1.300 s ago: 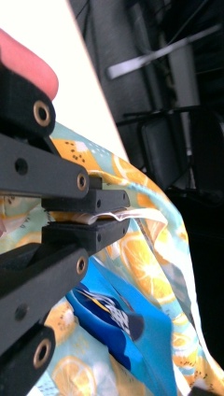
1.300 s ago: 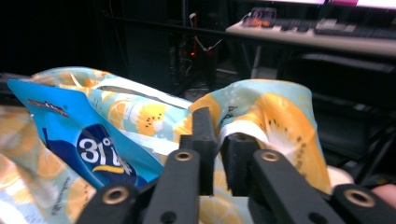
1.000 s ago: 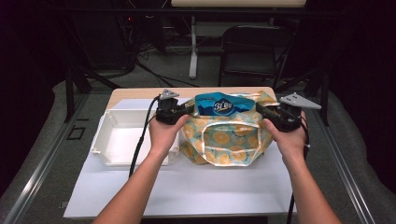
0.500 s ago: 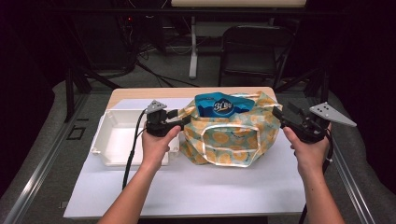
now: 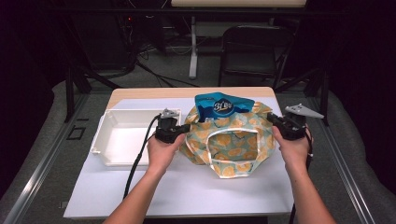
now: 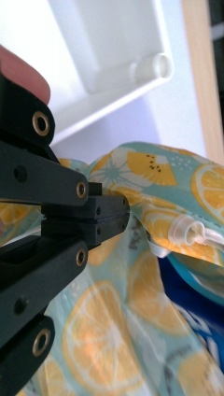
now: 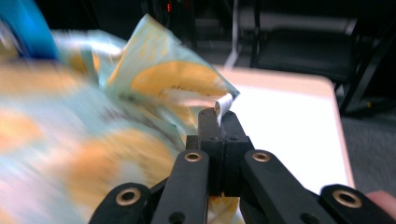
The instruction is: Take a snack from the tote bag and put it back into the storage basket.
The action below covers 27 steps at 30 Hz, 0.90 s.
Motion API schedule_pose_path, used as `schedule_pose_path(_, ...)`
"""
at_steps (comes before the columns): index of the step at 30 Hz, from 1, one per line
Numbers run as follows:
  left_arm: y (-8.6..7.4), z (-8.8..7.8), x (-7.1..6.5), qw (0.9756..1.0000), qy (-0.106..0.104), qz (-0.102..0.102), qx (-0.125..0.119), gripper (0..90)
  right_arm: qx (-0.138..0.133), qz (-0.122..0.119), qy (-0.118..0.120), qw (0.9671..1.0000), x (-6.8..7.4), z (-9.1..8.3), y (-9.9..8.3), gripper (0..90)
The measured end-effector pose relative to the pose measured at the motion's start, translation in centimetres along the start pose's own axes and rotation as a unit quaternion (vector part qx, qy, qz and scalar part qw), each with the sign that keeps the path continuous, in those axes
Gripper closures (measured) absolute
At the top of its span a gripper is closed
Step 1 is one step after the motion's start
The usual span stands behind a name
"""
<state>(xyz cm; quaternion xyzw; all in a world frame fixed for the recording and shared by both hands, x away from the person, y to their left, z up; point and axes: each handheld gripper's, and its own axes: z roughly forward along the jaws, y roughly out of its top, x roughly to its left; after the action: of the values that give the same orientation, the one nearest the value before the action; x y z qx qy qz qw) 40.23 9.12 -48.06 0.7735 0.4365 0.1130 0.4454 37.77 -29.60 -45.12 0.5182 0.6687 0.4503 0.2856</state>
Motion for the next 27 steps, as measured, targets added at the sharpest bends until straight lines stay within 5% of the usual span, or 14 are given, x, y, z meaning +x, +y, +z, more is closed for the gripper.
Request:
schedule_pose_path(5,-0.3,-0.9,0.1,0.9996,0.0,-0.005,-0.029,85.2,0.032,0.001,0.011,0.9994,0.0,1.3,-2.9,90.0)
schedule_pose_path(9,-0.7,-1.9,0.2,0.9988,-0.008,-0.006,-0.049,68.2,0.032,0.007,0.02,0.9993,-0.3,1.2,-4.1,84.6)
schedule_pose_path(13,-1.2,-3.5,-0.2,0.9959,-0.026,-0.006,-0.087,58.9,-0.037,0.016,0.027,0.9988,-0.1,-1.6,-3.8,60.9)
schedule_pose_path(18,-1.4,-3.5,-0.6,0.996,-0.038,-0.003,-0.081,53.0,-0.102,0.001,0.034,0.9942,0.9,-5.7,-2.8,43.9)
schedule_pose_path(22,-1.7,-2.8,-0.6,0.9959,-0.054,-0.008,-0.072,52.5,-0.115,0.0,0.088,0.9894,2.3,-6.7,-3.2,33.4)
schedule_pose_path(24,-1.8,-2.5,-0.7,0.9958,-0.06,-0.011,-0.068,53.5,-0.096,-0.016,0.101,0.9901,3.2,-6.0,-3.8,32.9)
schedule_pose_path(27,-1.9,-2.4,-0.7,0.996,-0.06,-0.009,-0.067,64.8,-0.079,-0.034,0.095,0.9918,4.0,-4.8,-4.8,51.9)
